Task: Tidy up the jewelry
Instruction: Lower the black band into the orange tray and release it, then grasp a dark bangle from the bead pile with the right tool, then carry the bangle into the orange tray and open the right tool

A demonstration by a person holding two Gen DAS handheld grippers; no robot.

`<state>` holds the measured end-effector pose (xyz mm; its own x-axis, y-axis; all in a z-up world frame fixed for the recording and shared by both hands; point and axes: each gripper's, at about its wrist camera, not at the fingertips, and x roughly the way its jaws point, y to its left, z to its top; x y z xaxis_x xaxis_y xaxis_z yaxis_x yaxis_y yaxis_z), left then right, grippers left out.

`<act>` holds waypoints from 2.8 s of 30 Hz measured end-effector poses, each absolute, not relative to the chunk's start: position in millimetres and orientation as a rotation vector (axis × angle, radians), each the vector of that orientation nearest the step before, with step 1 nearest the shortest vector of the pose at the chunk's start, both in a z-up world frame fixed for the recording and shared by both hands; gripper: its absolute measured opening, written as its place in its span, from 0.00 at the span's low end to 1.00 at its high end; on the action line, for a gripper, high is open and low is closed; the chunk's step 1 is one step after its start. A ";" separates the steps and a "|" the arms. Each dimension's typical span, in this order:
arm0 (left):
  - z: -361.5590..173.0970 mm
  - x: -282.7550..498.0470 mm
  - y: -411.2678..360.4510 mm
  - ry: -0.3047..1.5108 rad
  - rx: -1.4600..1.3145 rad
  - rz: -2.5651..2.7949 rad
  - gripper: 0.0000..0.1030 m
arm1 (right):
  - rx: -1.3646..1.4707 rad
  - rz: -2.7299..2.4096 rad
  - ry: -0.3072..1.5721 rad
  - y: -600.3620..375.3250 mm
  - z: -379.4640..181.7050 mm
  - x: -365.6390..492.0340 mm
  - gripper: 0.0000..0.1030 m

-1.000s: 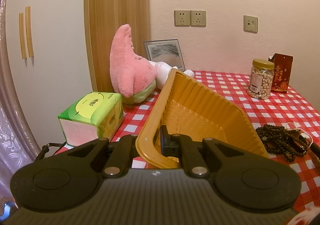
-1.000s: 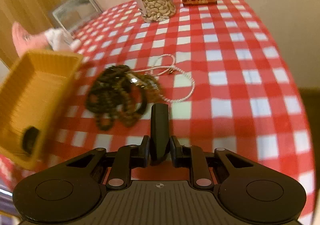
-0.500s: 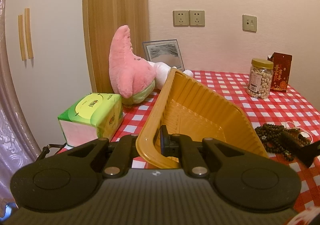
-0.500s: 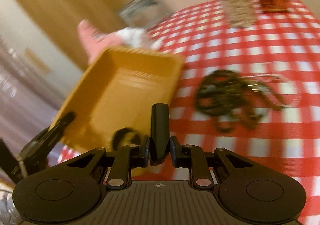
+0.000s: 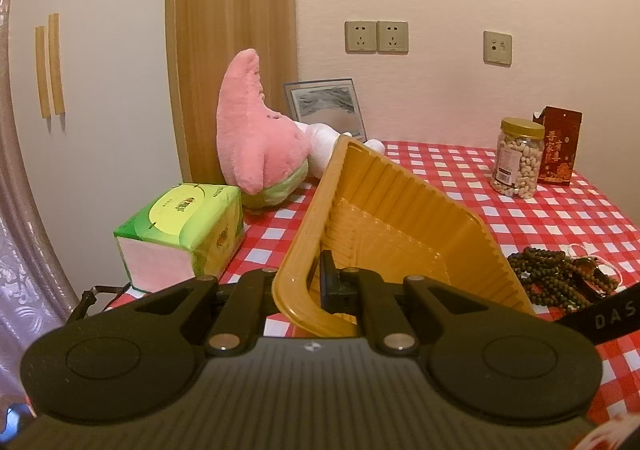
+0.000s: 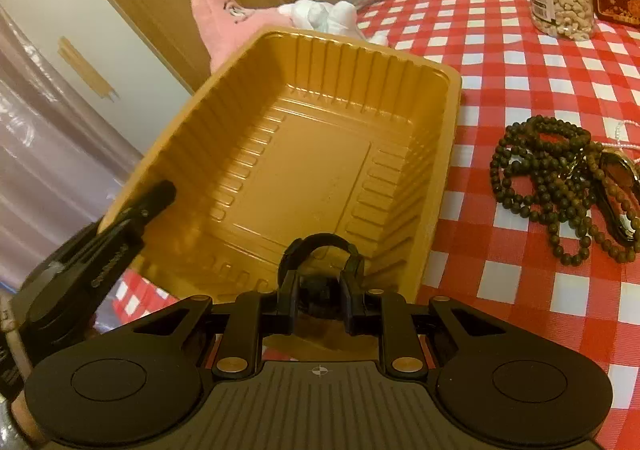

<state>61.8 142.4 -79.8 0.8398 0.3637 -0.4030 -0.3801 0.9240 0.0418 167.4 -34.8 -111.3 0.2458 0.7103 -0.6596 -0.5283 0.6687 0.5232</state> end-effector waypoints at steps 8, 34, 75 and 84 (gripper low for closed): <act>-81.7 61.3 146.5 0.422 -0.051 0.382 0.07 | 0.203 0.812 0.925 -49.2 -92.8 155.2 0.39; -85.2 55.1 142.7 0.423 -0.087 0.430 0.07 | 0.130 0.401 0.879 -204.0 -113.2 195.9 0.39; -81.3 54.7 121.3 0.429 -0.089 0.523 0.06 | 0.047 0.509 0.895 -206.1 -126.1 253.8 0.06; -78.6 57.9 126.7 0.432 -0.079 0.484 0.06 | 0.065 0.380 0.945 -226.3 -131.5 228.6 0.06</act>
<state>57.9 126.7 -78.6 0.7969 0.4338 -0.4204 -0.4667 0.8840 0.0273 228.6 -226.3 -131.5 0.5251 0.3453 -0.7779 -0.2887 0.9321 0.2188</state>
